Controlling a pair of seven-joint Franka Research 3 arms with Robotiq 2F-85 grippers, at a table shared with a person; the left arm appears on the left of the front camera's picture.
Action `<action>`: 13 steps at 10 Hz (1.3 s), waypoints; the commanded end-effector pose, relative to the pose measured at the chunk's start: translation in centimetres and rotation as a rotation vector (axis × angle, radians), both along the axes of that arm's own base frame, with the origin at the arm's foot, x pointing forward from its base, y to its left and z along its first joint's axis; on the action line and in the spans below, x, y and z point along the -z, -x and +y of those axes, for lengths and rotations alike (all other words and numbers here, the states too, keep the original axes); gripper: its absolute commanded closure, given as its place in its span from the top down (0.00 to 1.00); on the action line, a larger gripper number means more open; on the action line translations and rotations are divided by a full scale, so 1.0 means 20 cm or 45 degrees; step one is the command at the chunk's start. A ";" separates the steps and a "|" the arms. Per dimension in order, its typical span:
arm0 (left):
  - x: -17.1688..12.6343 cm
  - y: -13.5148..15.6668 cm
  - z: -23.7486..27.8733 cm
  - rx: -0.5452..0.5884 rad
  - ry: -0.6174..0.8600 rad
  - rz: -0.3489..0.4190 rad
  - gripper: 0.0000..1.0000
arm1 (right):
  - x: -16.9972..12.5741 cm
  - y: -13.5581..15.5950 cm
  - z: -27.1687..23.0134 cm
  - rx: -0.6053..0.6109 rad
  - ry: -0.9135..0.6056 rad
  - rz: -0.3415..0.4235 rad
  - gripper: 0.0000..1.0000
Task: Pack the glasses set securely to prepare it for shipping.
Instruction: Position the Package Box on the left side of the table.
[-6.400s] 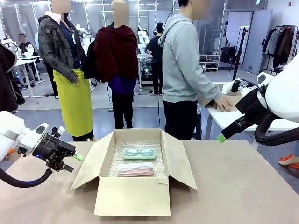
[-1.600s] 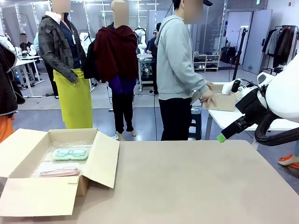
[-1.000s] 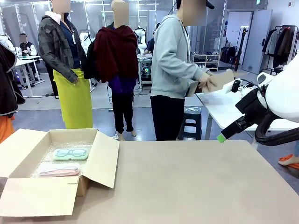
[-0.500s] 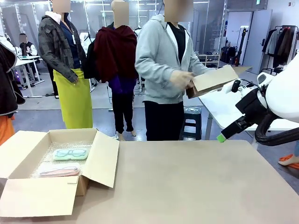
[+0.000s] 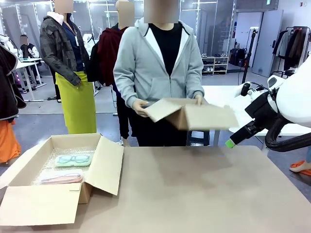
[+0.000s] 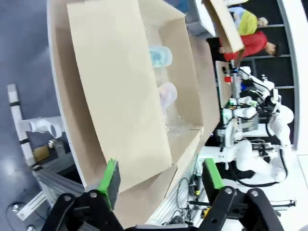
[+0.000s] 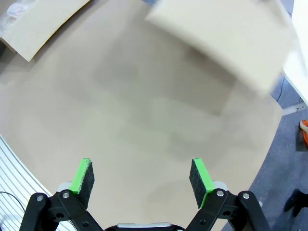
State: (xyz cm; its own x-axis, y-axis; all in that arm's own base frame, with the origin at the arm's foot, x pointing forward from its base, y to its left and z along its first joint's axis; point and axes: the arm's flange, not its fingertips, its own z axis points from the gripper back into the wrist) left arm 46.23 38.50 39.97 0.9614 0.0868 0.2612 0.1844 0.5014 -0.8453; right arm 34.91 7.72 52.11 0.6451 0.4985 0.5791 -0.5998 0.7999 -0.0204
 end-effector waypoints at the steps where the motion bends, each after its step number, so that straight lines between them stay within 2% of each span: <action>1: -0.19 0.07 -0.16 0.060 -0.249 -0.099 0.95 | -0.01 0.00 0.01 0.002 0.006 -0.007 1.00; 2: -0.35 0.09 -0.24 0.140 -0.349 -0.156 0.97 | -0.01 0.00 0.01 0.002 0.006 -0.007 1.00; 4: -0.61 0.12 -0.42 0.213 -0.509 -0.292 0.97 | -0.01 0.00 0.01 0.002 0.006 -0.007 1.00; 7: -0.87 0.24 -0.79 0.311 -0.693 -0.516 0.97 | -0.01 0.00 0.01 0.002 0.006 -0.007 1.00; 9: -0.94 0.35 -1.07 0.302 -0.811 -0.625 0.97 | -0.01 0.00 0.01 0.002 0.006 -0.007 1.00; 11: -0.92 0.48 -1.35 0.400 -0.942 -0.790 0.97 | -0.01 0.00 0.01 0.002 0.006 -0.007 1.00; 12: -0.89 0.54 -1.45 0.478 -0.992 -0.771 0.97 | -0.01 0.00 0.01 0.002 0.006 -0.007 1.00; 13: -0.89 0.58 -1.54 0.512 -1.038 -0.846 0.97 | -0.01 0.00 0.01 0.002 0.006 -0.007 1.00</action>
State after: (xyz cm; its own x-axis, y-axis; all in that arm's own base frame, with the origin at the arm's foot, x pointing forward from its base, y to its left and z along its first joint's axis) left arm 35.85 8.59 58.85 0.5635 -0.5975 0.5704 0.7466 0.6639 -0.0421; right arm 34.90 7.77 52.11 0.6444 0.4995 0.5791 -0.6012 0.7988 -0.0201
